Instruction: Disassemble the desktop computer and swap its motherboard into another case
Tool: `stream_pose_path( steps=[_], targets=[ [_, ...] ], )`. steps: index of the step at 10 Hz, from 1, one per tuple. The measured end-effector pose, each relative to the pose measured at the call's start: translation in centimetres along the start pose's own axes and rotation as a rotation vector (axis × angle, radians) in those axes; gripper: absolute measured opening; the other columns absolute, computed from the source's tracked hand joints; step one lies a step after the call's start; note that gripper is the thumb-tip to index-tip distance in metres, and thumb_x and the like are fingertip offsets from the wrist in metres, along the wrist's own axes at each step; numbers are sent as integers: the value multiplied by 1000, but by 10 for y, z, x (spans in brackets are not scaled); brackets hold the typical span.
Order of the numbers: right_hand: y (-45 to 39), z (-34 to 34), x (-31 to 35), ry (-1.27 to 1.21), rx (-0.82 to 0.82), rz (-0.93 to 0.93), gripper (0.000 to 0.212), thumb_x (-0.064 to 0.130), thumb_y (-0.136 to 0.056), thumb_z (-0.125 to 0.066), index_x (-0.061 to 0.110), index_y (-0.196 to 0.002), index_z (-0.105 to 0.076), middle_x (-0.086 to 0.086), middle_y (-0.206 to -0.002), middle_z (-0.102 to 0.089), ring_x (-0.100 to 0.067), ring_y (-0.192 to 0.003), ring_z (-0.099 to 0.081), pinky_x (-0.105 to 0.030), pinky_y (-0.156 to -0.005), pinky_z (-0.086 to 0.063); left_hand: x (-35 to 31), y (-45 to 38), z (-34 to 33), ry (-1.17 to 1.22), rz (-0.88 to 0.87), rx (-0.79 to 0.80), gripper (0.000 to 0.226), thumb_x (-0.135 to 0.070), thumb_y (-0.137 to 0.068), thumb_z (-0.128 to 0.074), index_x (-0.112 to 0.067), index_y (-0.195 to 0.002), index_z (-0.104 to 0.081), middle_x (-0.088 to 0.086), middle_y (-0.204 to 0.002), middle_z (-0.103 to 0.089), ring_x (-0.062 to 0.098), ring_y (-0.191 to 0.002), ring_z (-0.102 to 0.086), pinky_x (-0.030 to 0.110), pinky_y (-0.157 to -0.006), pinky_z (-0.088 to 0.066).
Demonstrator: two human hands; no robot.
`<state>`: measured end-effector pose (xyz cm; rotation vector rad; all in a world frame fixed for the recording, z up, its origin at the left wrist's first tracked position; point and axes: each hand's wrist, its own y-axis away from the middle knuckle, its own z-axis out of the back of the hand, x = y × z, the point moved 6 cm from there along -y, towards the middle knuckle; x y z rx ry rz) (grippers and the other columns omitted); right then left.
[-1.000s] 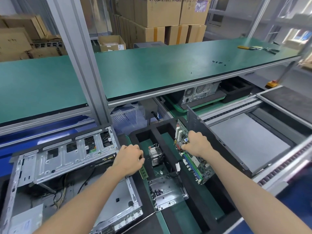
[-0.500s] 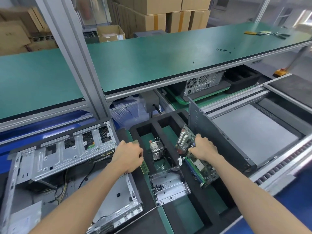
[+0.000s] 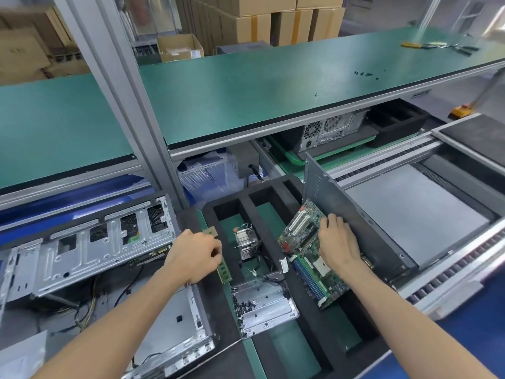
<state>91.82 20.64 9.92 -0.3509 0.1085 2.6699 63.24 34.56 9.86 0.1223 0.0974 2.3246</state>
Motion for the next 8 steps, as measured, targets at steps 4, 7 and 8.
stream_pose_path(
  steps=[4, 7, 8],
  targets=[
    [17, 6, 62, 122, 67, 190, 31, 25, -87, -68, 12, -114, -61, -11, -119, -53, -28, -110, -48, -35, -90, -45, 71, 72, -9, -18, 111, -26, 25, -47, -87, -44, -36, -75, -63, -19, -75, -58, 6, -86, -50, 33, -95, -32],
    [44, 35, 153, 29, -40, 473, 31, 24, -89, -51, 14, -118, -56, -10, -127, -48, -30, -119, -45, -45, -101, -37, 100, 135, -18, -61, 314, 62, 25, -42, -92, -46, -36, -94, -69, -12, -101, -63, 13, -106, -55, 37, -103, -27],
    [50, 43, 172, -14, -41, 508, 27, 24, -90, -51, 15, -115, -56, -8, -123, -49, -29, -118, -45, -45, -102, -36, 106, 155, -20, -57, 384, 46, 24, -41, -91, -47, -34, -98, -69, -9, -107, -63, 16, -107, -55, 37, -104, -30]
  ],
)
